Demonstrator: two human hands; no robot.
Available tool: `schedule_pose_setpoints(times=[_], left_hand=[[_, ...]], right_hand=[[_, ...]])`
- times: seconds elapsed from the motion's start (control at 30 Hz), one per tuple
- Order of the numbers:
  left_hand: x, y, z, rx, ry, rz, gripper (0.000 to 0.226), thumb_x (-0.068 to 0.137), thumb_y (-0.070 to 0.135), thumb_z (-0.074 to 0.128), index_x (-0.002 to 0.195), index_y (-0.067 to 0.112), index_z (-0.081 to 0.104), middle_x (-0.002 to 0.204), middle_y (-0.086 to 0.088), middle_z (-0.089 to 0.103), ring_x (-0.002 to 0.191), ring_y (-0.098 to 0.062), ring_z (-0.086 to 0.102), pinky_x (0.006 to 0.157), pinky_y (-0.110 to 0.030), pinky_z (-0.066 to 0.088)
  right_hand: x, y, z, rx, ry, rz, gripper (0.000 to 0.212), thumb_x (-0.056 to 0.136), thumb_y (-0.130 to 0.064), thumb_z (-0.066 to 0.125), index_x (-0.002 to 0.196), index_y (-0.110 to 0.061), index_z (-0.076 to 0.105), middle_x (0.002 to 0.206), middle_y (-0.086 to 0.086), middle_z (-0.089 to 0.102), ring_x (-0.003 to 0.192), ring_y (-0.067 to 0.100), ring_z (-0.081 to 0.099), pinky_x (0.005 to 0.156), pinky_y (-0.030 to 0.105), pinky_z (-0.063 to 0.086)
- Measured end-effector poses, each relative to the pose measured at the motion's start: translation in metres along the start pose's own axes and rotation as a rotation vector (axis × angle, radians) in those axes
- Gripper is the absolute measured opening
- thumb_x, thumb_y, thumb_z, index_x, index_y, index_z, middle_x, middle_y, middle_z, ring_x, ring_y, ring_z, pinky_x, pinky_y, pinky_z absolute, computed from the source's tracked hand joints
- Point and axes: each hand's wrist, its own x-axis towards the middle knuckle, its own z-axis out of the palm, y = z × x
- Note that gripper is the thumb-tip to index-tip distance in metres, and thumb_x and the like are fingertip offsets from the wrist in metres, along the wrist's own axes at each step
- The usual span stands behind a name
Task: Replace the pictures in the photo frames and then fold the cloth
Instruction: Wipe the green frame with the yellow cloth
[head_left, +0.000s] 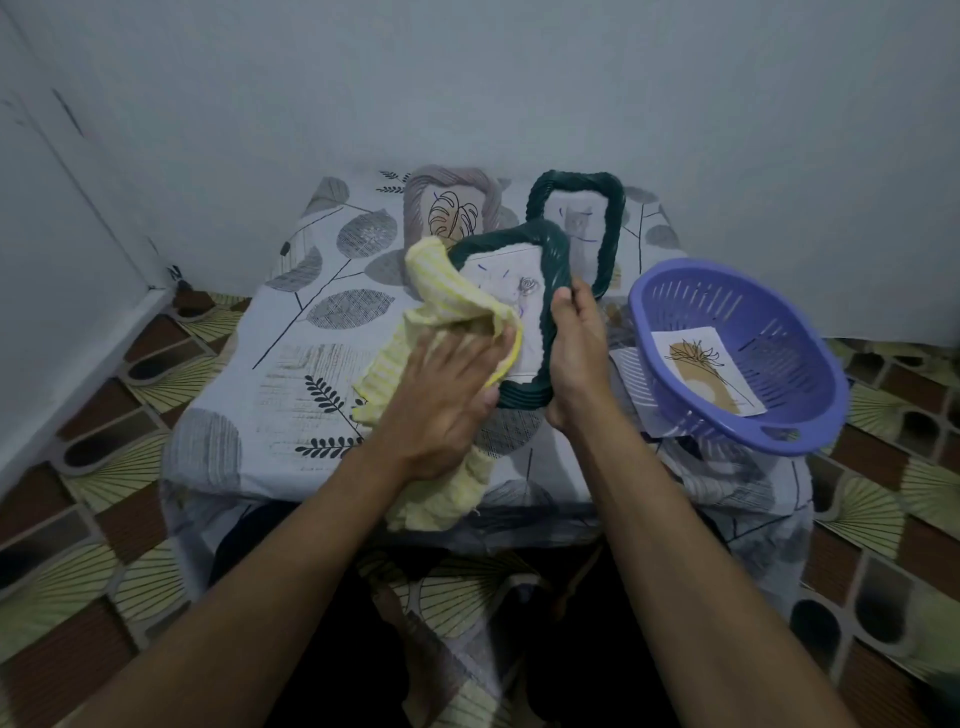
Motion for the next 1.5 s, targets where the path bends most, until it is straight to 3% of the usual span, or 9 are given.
schedule_pose_setpoints(times=[0.13, 0.23, 0.53, 0.73, 0.93, 1.1, 1.27, 1.37, 1.5], left_hand=[[0.019, -0.016, -0.015, 0.099, 0.087, -0.269, 0.069, 0.095, 0.064, -0.008, 0.157, 0.035, -0.006, 0.167, 0.001, 0.007, 0.153, -0.025, -0.01, 0.12, -0.055, -0.01], [0.03, -0.008, -0.021, 0.025, 0.122, -0.327, 0.074, 0.096, 0.061, -0.002, 0.159, 0.023, -0.006, 0.167, -0.005, 0.0, 0.152, -0.024, -0.014, 0.122, -0.051, -0.009], [0.001, 0.018, -0.012, 0.073, 0.03, 0.048, 0.06, 0.1, 0.036, 0.013, 0.159, 0.025, 0.015, 0.163, -0.004, 0.025, 0.152, -0.025, 0.015, 0.121, -0.053, 0.01], [0.035, -0.009, -0.034, 0.165, 0.081, -0.355, 0.058, 0.098, 0.051, 0.012, 0.153, 0.051, -0.006, 0.167, 0.008, -0.006, 0.151, -0.03, -0.017, 0.114, -0.065, -0.009], [0.037, 0.025, -0.025, -0.036, 0.093, -0.168, 0.072, 0.094, 0.039, 0.014, 0.159, 0.018, -0.004, 0.167, -0.011, 0.002, 0.154, -0.027, -0.007, 0.123, -0.05, 0.002], [0.001, 0.01, -0.002, 0.091, -0.006, 0.073, 0.06, 0.1, 0.042, 0.016, 0.156, 0.04, -0.006, 0.165, 0.007, 0.001, 0.154, -0.02, -0.009, 0.122, -0.054, 0.004], [0.01, -0.018, -0.009, -0.065, 0.088, -0.168, 0.057, 0.098, 0.059, 0.014, 0.15, 0.055, -0.009, 0.16, 0.014, -0.031, 0.147, -0.022, -0.031, 0.118, -0.059, -0.002], [0.026, -0.017, -0.026, -0.32, 0.223, -0.277, 0.06, 0.107, 0.047, 0.021, 0.156, 0.034, -0.01, 0.164, -0.001, -0.021, 0.151, -0.019, -0.018, 0.122, -0.04, 0.0], [0.033, 0.001, -0.04, -0.586, 0.285, -0.704, 0.062, 0.105, 0.049, 0.03, 0.158, 0.026, 0.008, 0.156, -0.006, 0.038, 0.137, -0.029, 0.041, 0.097, -0.028, 0.032]], right_hand=[[-0.013, 0.009, 0.009, -0.023, -0.078, -0.009, 0.032, 0.108, -0.018, 0.038, 0.136, -0.014, 0.053, 0.127, 0.008, 0.067, 0.119, 0.025, 0.063, 0.104, 0.047, 0.05], [-0.02, 0.01, 0.015, 0.028, -0.114, 0.016, 0.028, 0.108, -0.016, 0.037, 0.13, -0.019, 0.056, 0.116, -0.002, 0.071, 0.107, 0.013, 0.068, 0.092, 0.031, 0.055], [-0.005, -0.012, -0.003, 0.162, -0.057, 0.045, 0.028, 0.108, -0.011, 0.035, 0.124, -0.009, 0.058, 0.11, 0.01, 0.071, 0.1, 0.025, 0.068, 0.091, 0.039, 0.055], [-0.018, -0.003, 0.003, 0.149, -0.139, 0.081, 0.029, 0.107, -0.013, 0.038, 0.129, -0.011, 0.058, 0.124, 0.015, 0.068, 0.116, 0.035, 0.064, 0.101, 0.048, 0.052], [-0.021, -0.004, 0.013, 0.07, -0.135, 0.054, 0.029, 0.107, -0.01, 0.038, 0.112, -0.018, 0.065, 0.101, 0.0, 0.074, 0.094, 0.016, 0.069, 0.081, 0.027, 0.057], [-0.011, -0.008, -0.004, 0.14, -0.053, 0.074, 0.031, 0.107, -0.014, 0.039, 0.131, -0.01, 0.059, 0.128, 0.013, 0.066, 0.119, 0.033, 0.062, 0.104, 0.047, 0.049], [-0.021, 0.002, -0.003, 0.184, -0.091, 0.103, 0.029, 0.107, -0.013, 0.039, 0.129, -0.009, 0.058, 0.121, 0.014, 0.069, 0.112, 0.035, 0.065, 0.103, 0.053, 0.048], [-0.027, 0.005, 0.003, 0.224, -0.111, 0.144, 0.031, 0.106, -0.01, 0.039, 0.132, -0.006, 0.055, 0.114, 0.012, 0.071, 0.102, 0.03, 0.067, 0.096, 0.047, 0.054], [-0.028, 0.005, 0.008, 0.282, -0.071, 0.141, 0.035, 0.106, -0.009, 0.039, 0.137, -0.004, 0.053, 0.119, 0.013, 0.07, 0.105, 0.029, 0.069, 0.094, 0.043, 0.057]])
